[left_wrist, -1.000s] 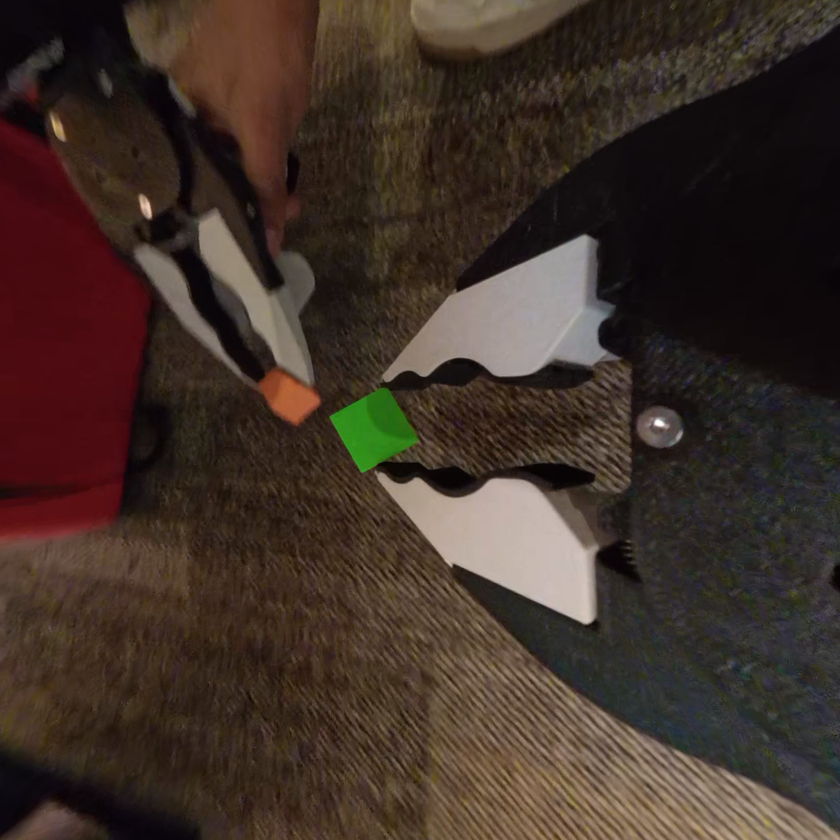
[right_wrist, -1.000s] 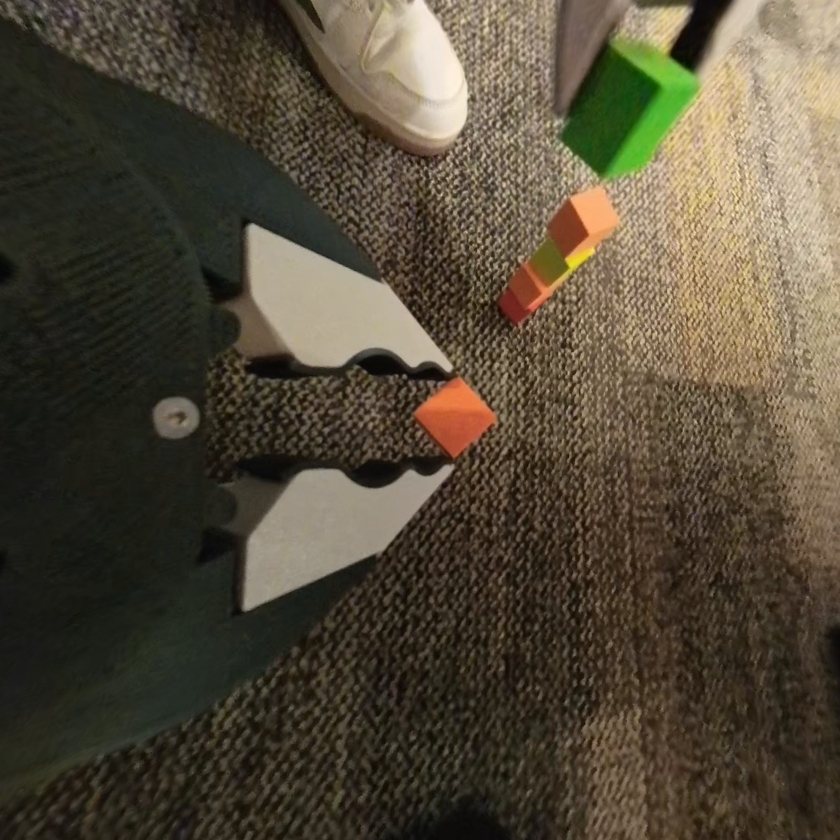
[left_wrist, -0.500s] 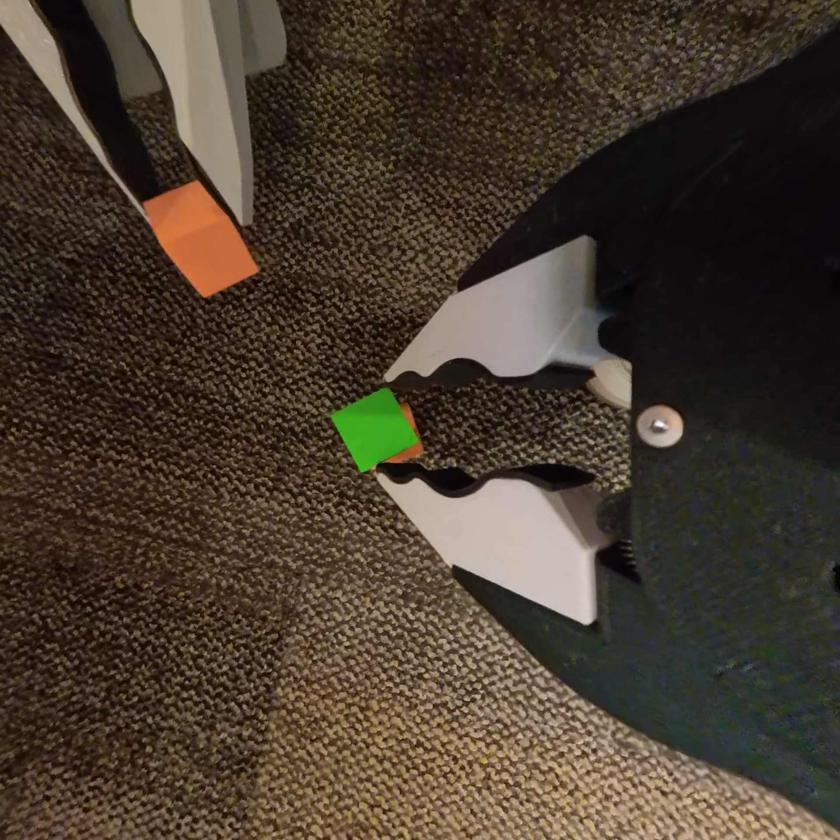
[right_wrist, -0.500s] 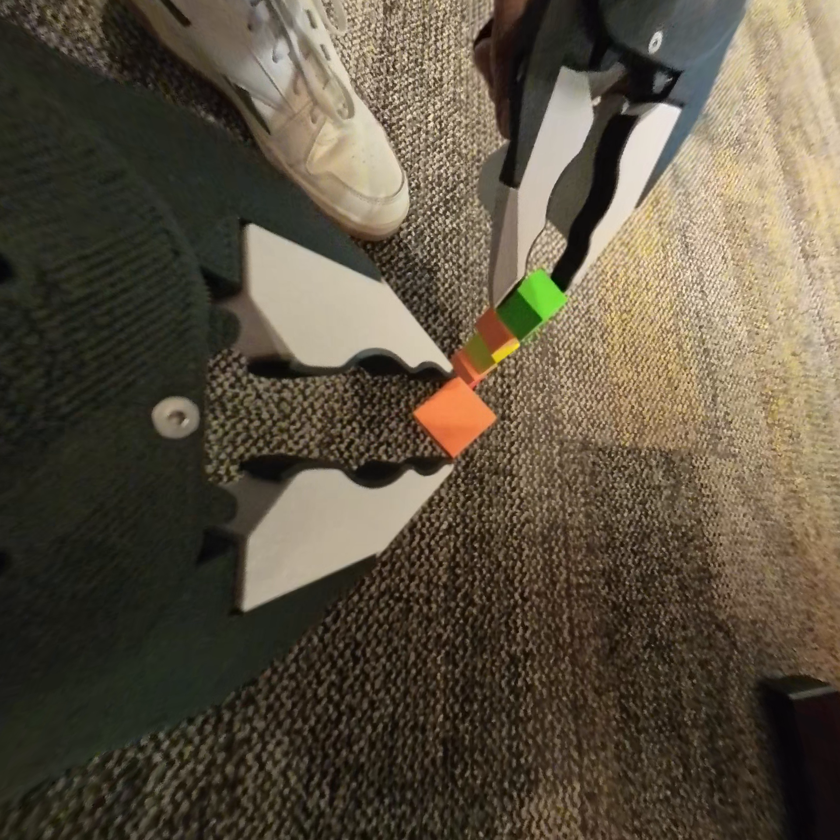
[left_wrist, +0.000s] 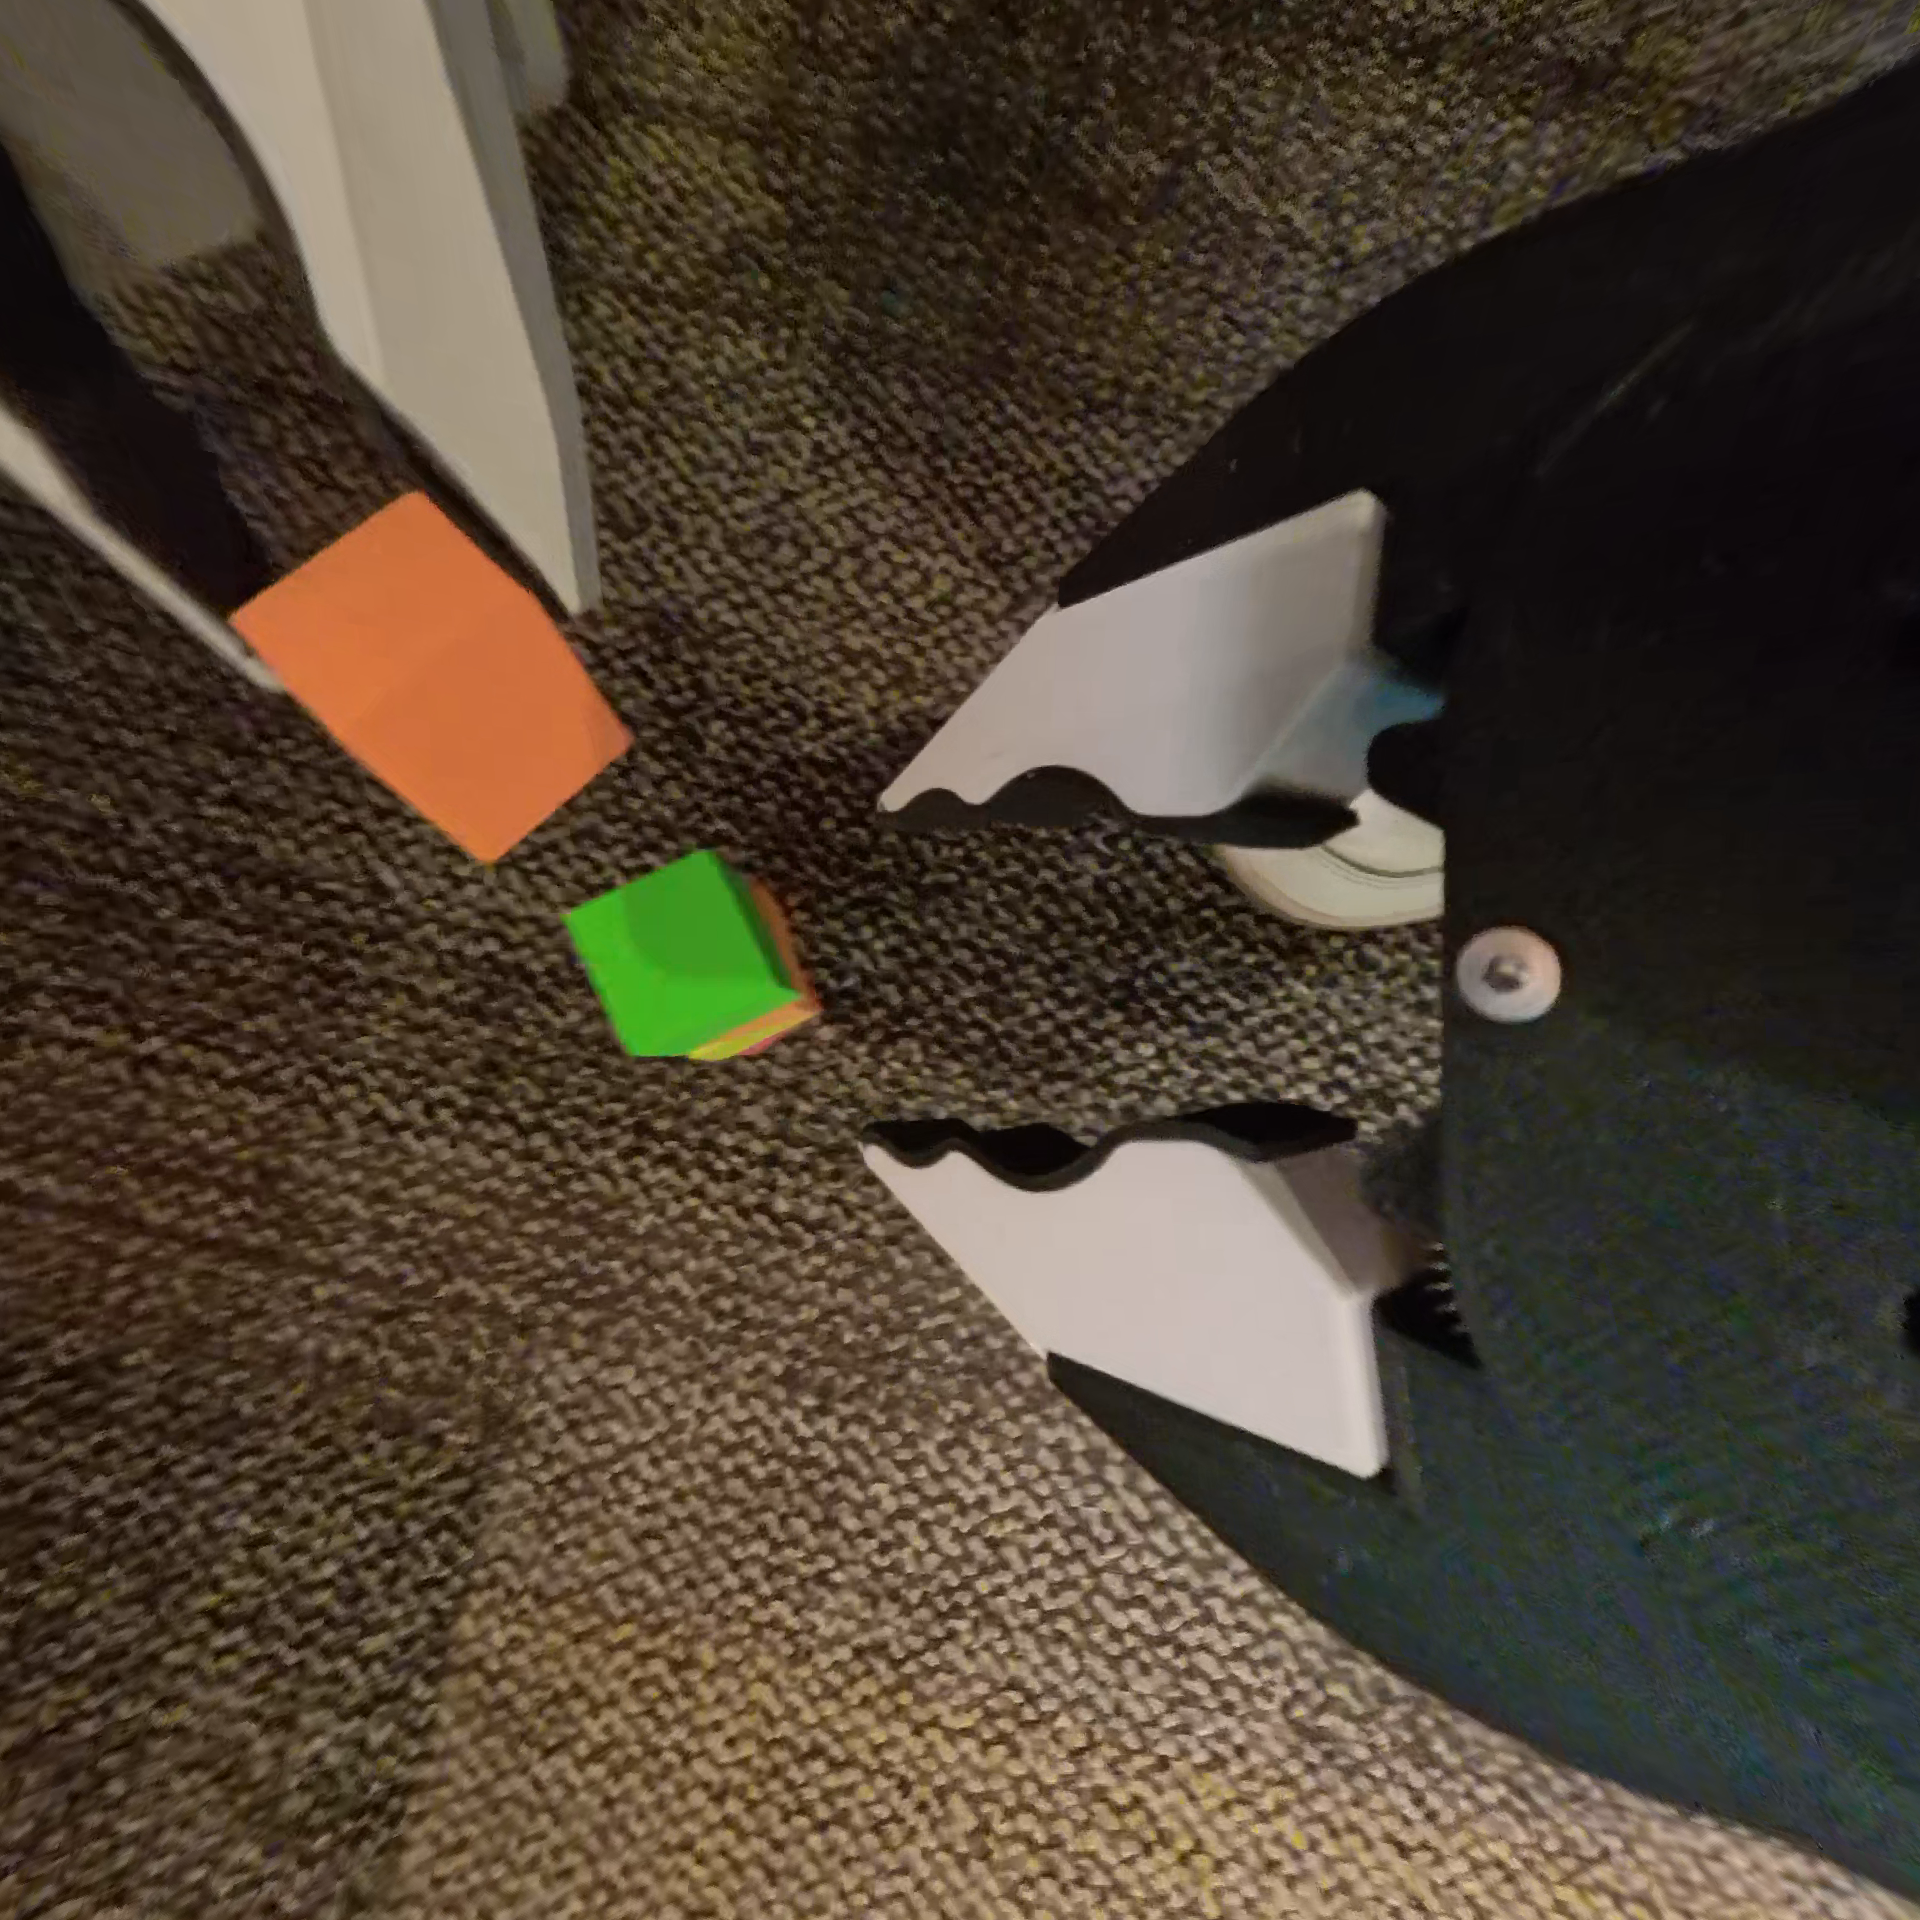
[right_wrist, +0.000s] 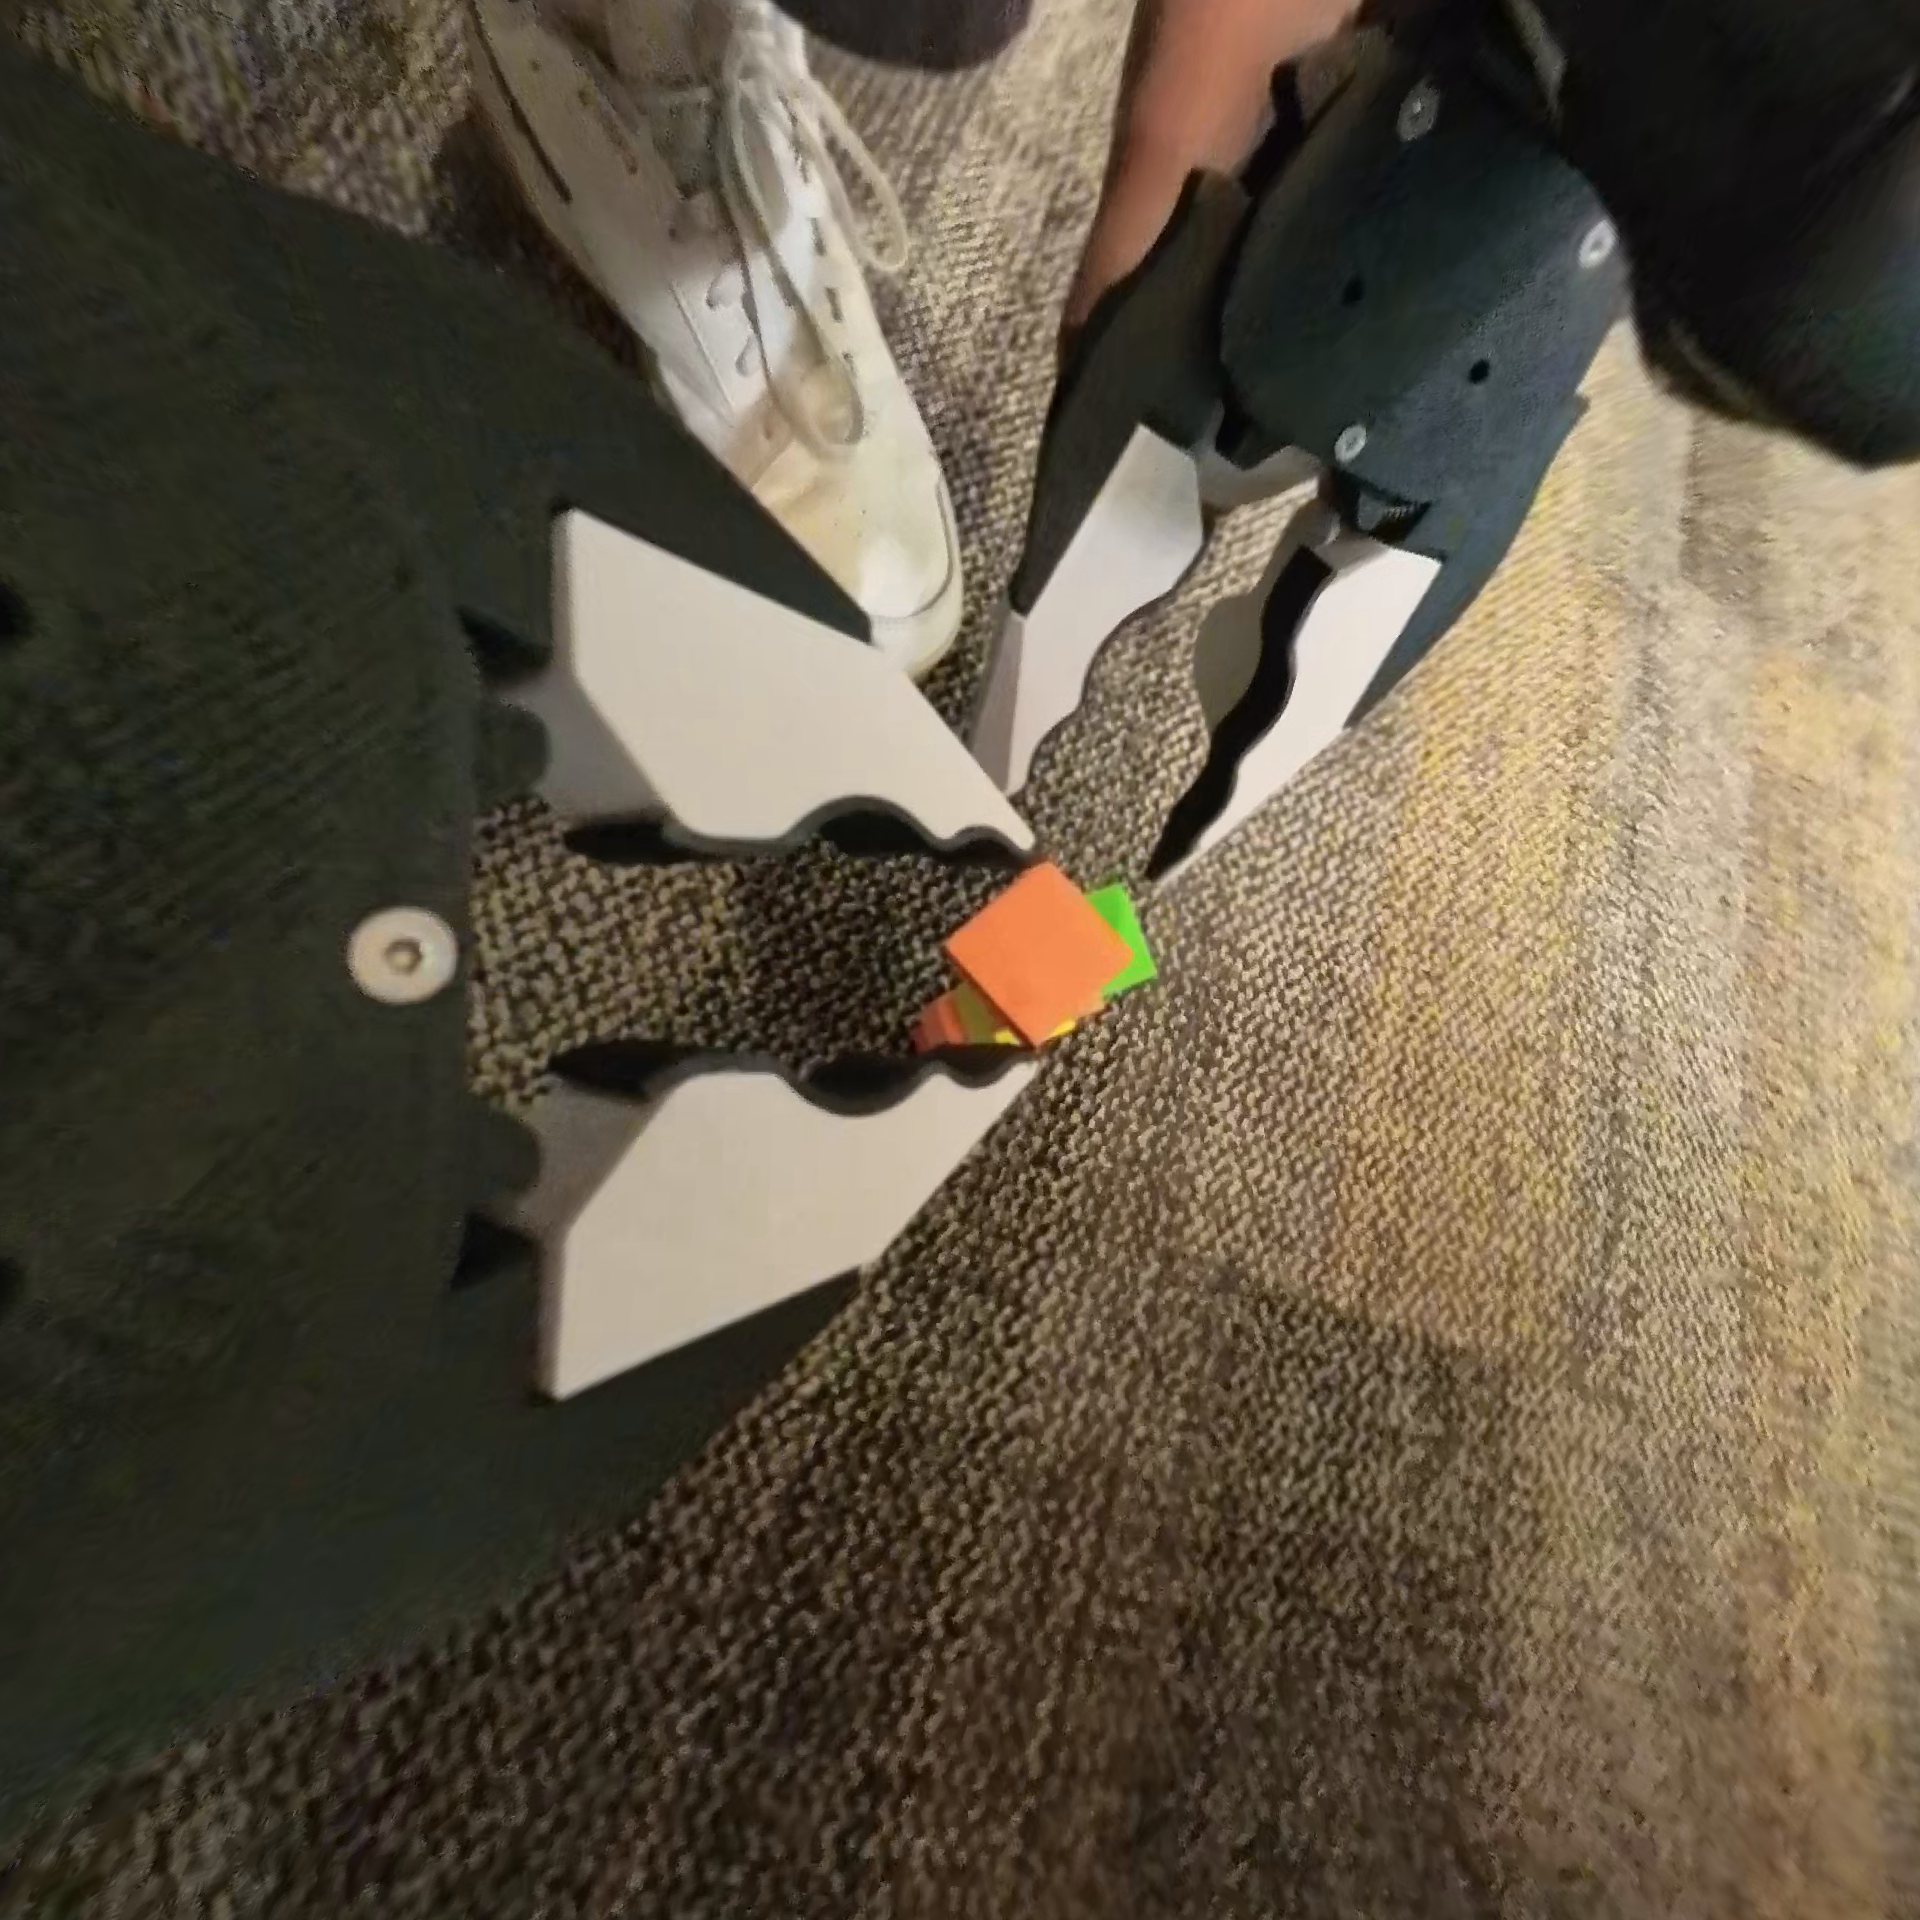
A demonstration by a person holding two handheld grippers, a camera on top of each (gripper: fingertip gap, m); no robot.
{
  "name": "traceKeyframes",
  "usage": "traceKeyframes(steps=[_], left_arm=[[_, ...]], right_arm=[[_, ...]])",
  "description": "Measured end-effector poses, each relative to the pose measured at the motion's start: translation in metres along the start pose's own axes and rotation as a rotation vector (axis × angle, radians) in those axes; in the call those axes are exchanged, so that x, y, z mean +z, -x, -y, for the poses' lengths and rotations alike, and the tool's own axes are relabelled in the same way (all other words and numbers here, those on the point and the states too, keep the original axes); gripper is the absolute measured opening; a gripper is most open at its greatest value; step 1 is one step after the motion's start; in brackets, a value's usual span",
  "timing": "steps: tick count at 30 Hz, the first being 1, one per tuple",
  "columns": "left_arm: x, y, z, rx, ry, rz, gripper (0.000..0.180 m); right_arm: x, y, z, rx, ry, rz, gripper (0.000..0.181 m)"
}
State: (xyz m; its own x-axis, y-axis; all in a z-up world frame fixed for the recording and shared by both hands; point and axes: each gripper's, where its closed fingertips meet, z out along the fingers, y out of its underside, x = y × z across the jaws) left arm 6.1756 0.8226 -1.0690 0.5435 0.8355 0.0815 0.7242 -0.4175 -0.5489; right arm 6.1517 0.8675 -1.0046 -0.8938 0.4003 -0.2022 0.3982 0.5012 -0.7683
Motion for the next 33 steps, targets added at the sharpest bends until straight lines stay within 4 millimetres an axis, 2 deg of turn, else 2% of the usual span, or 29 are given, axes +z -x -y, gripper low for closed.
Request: traceKeyframes(steps=[4,7,10,12,16,18,21,24,27,29,30,33], left_arm=[[-0.002,-0.003,-0.024,0.012,0.055,0.002,0.053],[-0.005,-0.007,-0.032,0.024,0.072,-0.001,0.053],[-0.007,-0.009,-0.037,0.027,0.08,-0.005,0.053],[-0.008,-0.008,-0.039,0.022,0.081,-0.007,0.054],[-0.01,-0.002,-0.043,0.009,0.081,-0.001,0.054],[-0.011,0.003,-0.047,0.002,0.087,0.004,0.054],[-0.013,0.009,-0.056,-0.01,0.102,0.009,0.053],[-0.016,0.012,-0.065,-0.02,0.118,0.01,0.054],[-0.019,0.014,-0.072,-0.016,0.13,0.009,0.054],[-0.019,0.016,-0.075,-0.016,0.135,0.011,0.054],[-0.02,0.017,-0.077,-0.018,0.138,0.01,0.053],[-0.02,0.018,-0.079,-0.023,0.142,0.008,0.053]], right_arm=[[0.018,0.009,0.004,-0.095,0.059,0.003,0.032],[0.027,0.012,0.009,-0.106,0.049,0.004,0.033],[0.032,0.01,0.009,-0.087,0.051,-0.012,0.045],[0.03,0.005,0.006,-0.068,0.046,-0.049,0.058],[0.009,-0.003,-0.005,0.09,-0.059,-0.093,0.058],[0.005,0.0,-0.021,0.195,-0.09,-0.071,0.047],[0.015,0.023,-0.048,0.235,-0.051,0.025,0.019],[0.043,0.046,-0.061,0.132,0.024,0.074,0.004],[0.075,0.052,-0.065,-0.021,0.079,0.056,0.0],[0.089,0.042,-0.06,-0.062,0.084,0.009,0.0],[0.092,0.03,-0.052,-0.045,0.059,-0.036,0.0],[0.081,-0.019,-0.032,0.13,-0.038,-0.202,0.0]])
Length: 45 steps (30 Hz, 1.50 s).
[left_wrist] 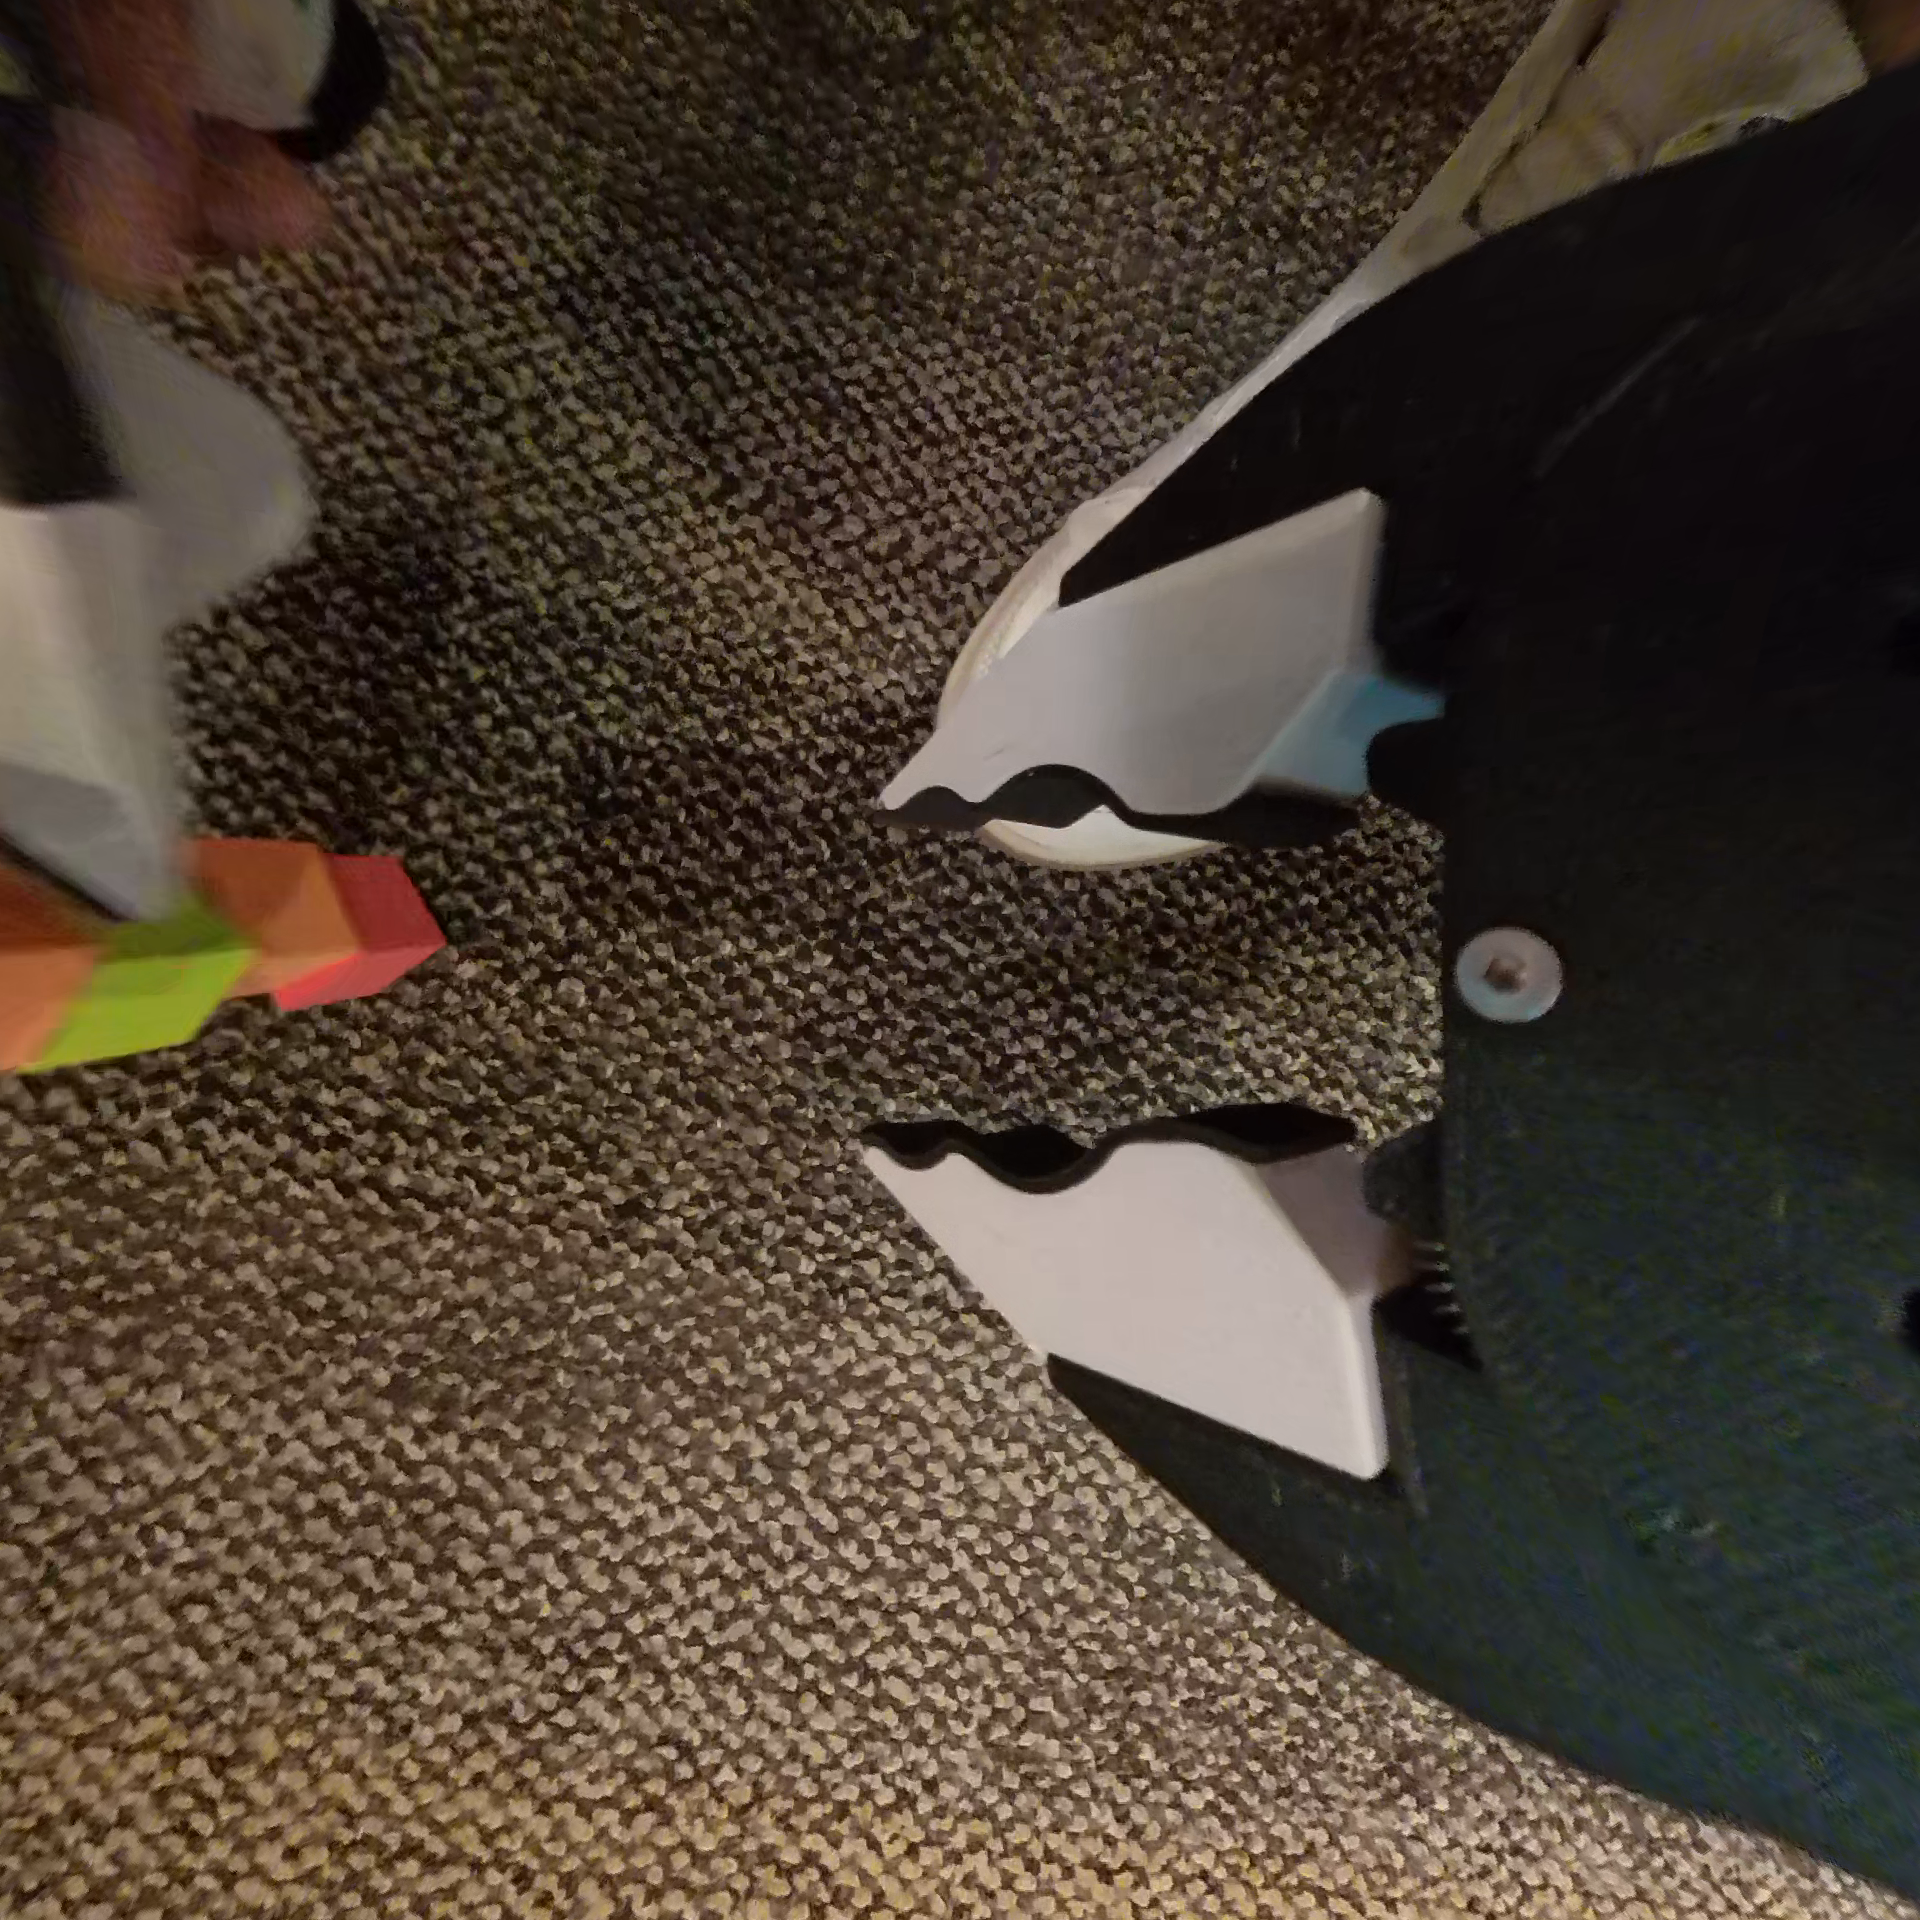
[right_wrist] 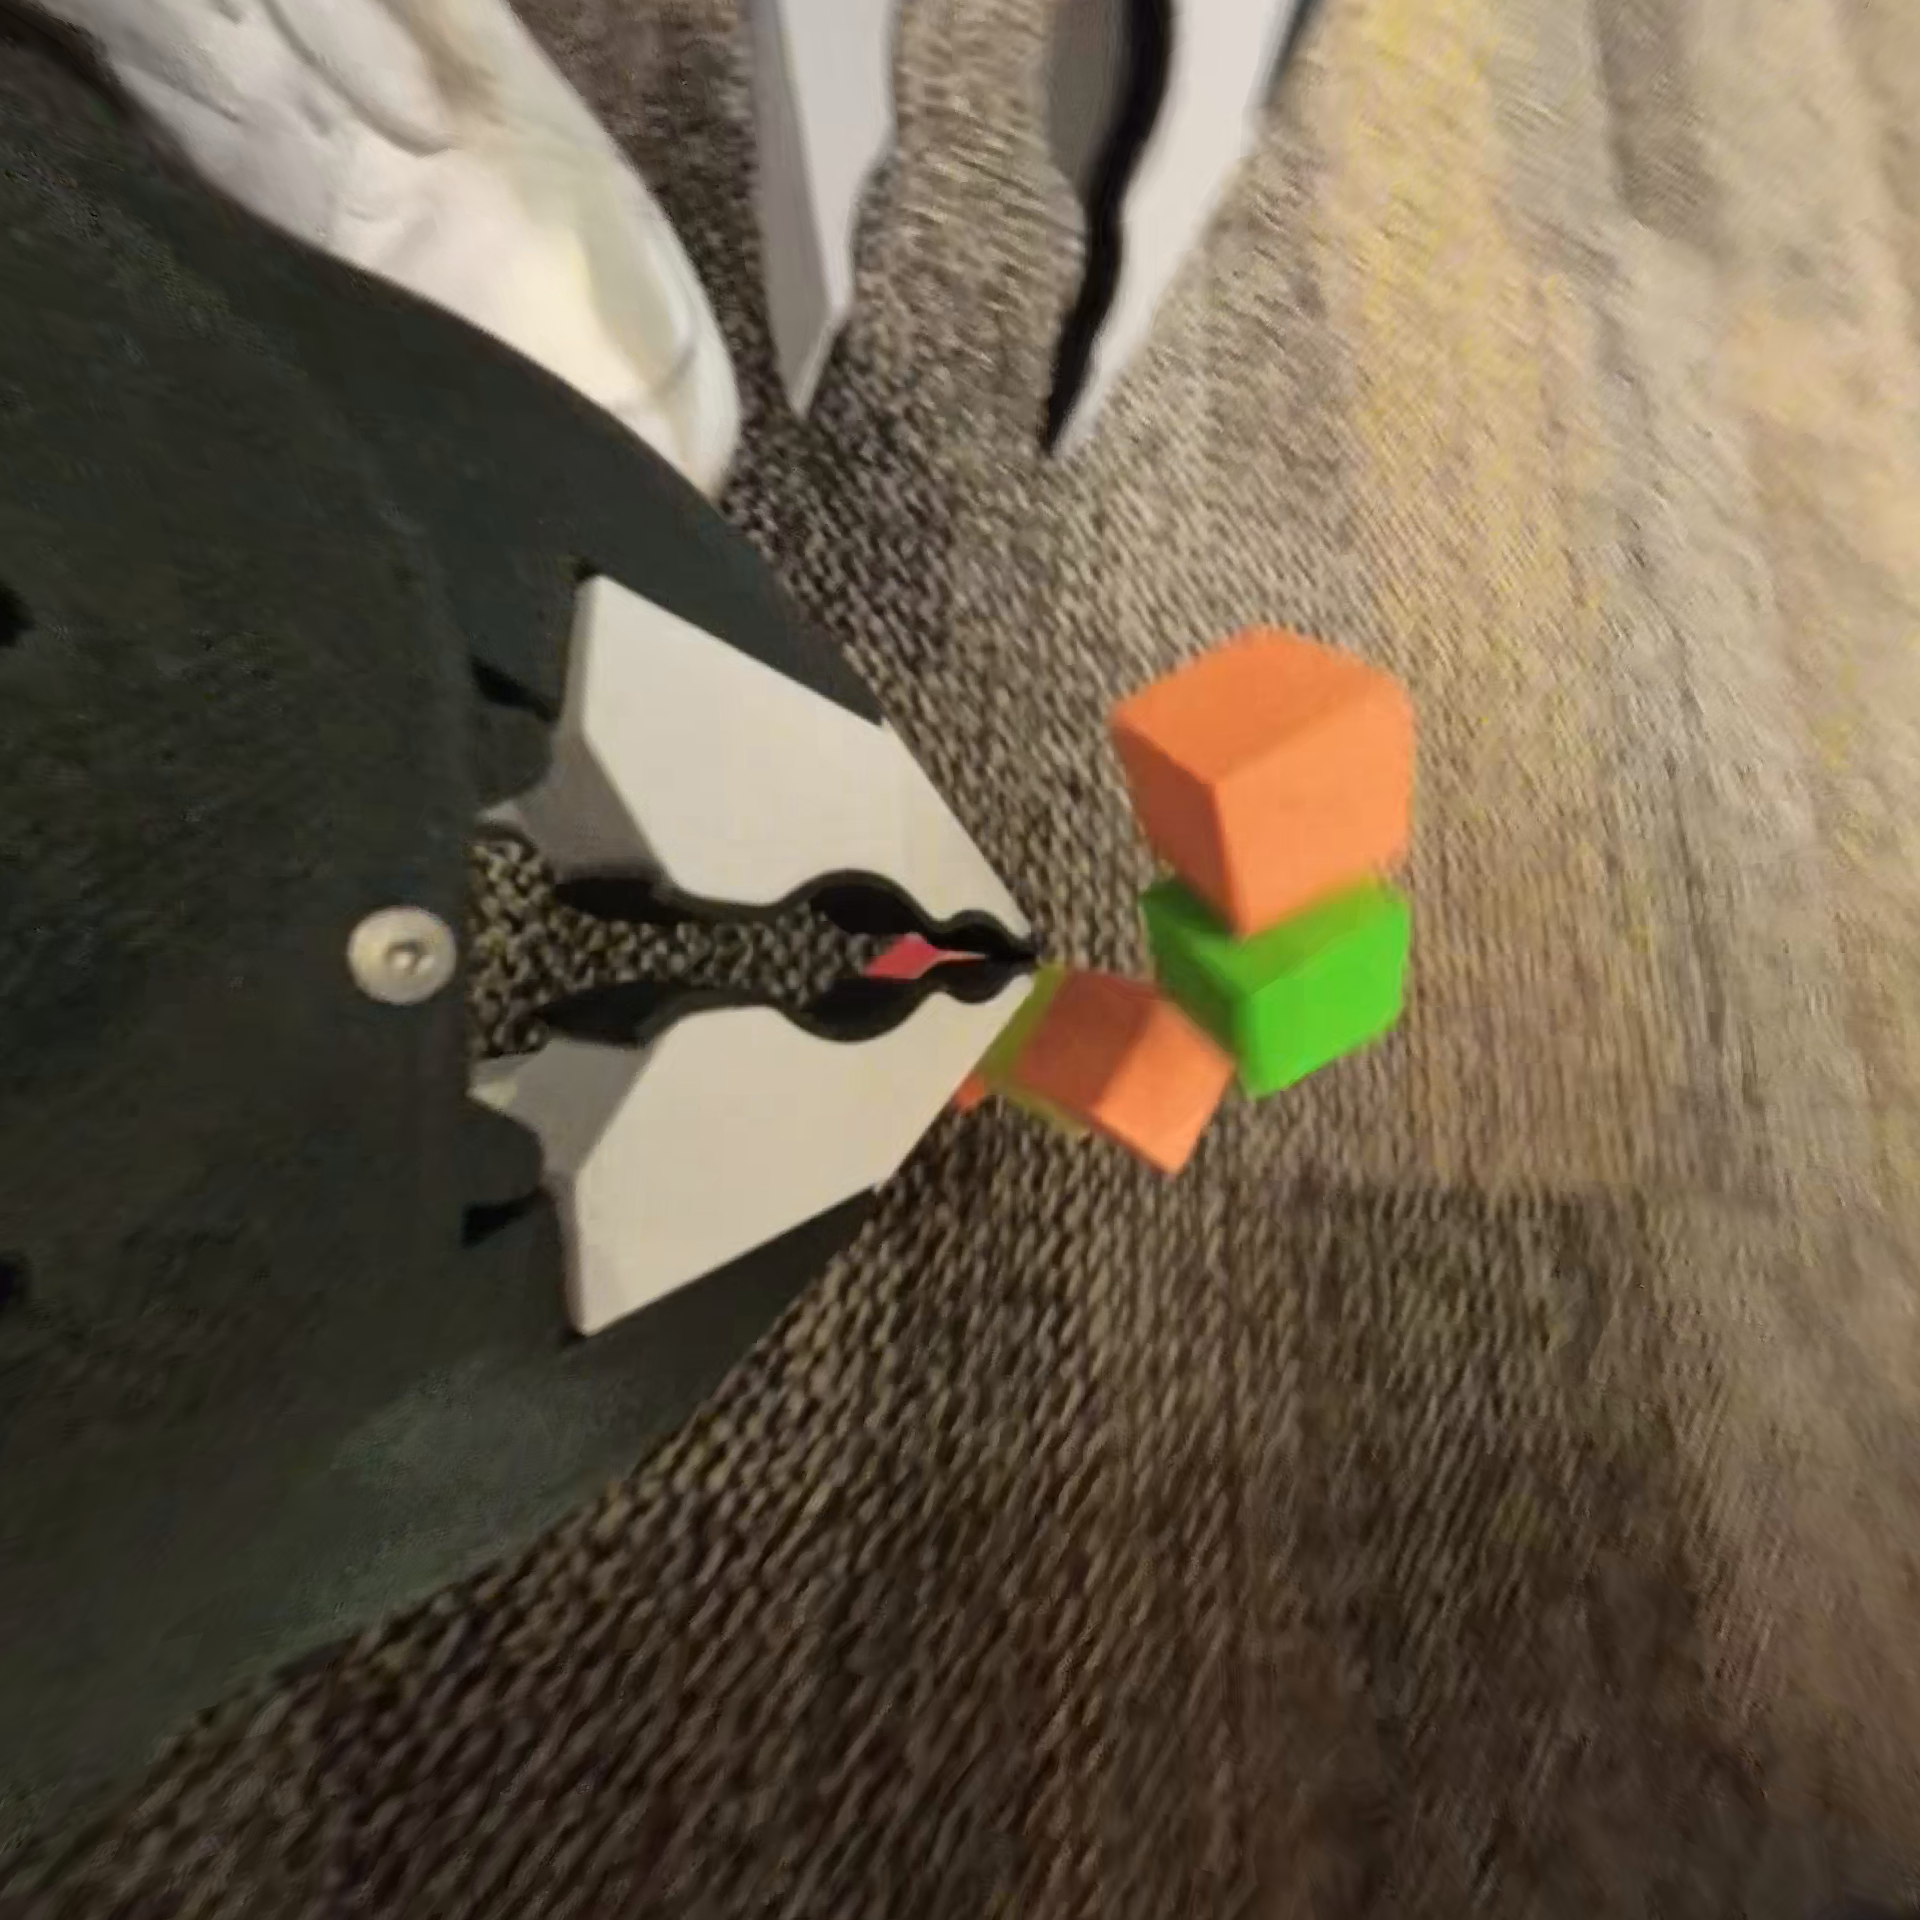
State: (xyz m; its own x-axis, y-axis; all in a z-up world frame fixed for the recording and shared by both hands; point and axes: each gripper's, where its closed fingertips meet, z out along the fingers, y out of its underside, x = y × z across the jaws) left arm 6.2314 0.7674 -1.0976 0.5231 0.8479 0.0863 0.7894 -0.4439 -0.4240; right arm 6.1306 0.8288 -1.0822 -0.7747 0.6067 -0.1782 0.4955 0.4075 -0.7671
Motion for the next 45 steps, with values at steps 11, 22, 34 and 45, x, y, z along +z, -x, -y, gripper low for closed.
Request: traceKeyframes(steps=[11,22,34,45], left_arm=[[0.0,0.003,-0.002,0.007,-0.002,-0.013,0.053],[0.004,0.007,-0.011,0.005,0.02,-0.019,0.052],[0.01,0.008,-0.01,0.017,0.018,-0.024,0.052],[0.014,0.015,-0.006,0.021,0.017,-0.022,0.052]], right_arm=[[-0.05,-0.069,-0.061,0.234,0.087,-0.163,0.002],[-0.012,-0.041,-0.048,-0.084,0.134,0.016,0.093],[0.019,-0.059,-0.026,-0.149,0.164,0.151,0.051],[-0.027,-0.023,-0.042,-0.428,0.196,0.276,0.053]])
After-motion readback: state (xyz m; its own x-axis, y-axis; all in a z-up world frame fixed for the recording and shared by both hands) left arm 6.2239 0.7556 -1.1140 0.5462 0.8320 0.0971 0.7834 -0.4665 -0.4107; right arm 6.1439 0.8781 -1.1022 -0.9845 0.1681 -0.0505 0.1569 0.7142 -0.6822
